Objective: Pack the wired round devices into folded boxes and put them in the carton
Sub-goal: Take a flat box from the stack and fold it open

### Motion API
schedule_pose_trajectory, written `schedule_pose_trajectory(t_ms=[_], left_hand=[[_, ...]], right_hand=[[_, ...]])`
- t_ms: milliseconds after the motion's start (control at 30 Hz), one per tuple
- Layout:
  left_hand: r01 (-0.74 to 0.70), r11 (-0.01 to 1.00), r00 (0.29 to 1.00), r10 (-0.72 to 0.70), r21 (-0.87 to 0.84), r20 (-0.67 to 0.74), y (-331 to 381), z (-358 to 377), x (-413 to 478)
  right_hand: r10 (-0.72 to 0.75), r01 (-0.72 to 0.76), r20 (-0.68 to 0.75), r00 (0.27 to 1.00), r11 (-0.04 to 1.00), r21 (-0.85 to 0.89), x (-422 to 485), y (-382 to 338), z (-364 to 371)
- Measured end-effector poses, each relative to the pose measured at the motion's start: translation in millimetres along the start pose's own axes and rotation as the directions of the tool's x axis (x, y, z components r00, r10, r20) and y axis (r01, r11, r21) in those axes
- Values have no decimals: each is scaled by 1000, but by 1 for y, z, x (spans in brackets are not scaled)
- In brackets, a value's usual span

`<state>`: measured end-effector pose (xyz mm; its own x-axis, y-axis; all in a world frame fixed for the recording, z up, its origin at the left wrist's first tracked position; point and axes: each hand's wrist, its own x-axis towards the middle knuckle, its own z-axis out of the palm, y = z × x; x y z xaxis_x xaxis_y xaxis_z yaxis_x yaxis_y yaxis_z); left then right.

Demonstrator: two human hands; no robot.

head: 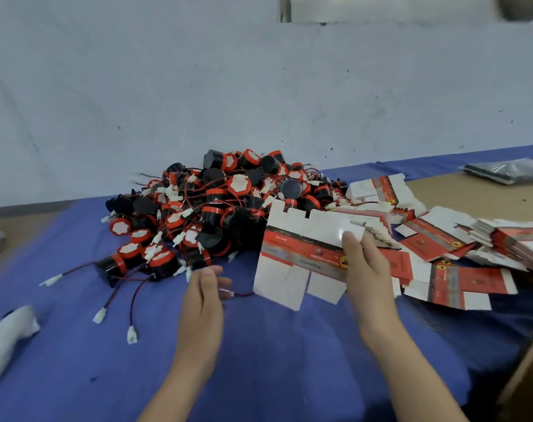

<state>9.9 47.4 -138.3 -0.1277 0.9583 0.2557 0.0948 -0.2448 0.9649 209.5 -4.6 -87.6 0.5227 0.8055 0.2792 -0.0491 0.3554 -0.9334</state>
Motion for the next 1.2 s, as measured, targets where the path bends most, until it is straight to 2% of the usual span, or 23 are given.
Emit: schedule_pose_trajectory(t_ms=[100,167,233,333,400,567,700,967,1200], left_hand=[[-27,1000,1000,27,-4,17,11,-1,-2],[-30,999,998,31,-27,52,13,-1,-5],[-34,999,995,36,-26,93,10,-1,-9],[-56,998,996,56,6,75,2,2,-10],[-144,985,988,137,93,74,0,3,-7],[-327,928,942,306,178,135,-1,3,-5],[-432,864,899,388,258,204,2,1,-10],[-445,844,886,366,300,284,-1,-7,-19],[-380,888,922,343,257,180,-6,-2,-17]], right_hand=[[263,-269,58,963,939,216,5,12,11],[362,-384,135,923,893,235,5,24,23],[387,-415,169,906,892,179,4,38,36],[333,-348,155,930,934,85,5,52,48],[254,-257,152,955,966,1,1,55,54],[76,-82,127,989,996,39,-3,57,65],[40,-53,187,982,996,66,-1,58,72],[89,-114,224,971,988,101,-5,62,67],[-9,-27,331,943,994,103,-13,55,69]])
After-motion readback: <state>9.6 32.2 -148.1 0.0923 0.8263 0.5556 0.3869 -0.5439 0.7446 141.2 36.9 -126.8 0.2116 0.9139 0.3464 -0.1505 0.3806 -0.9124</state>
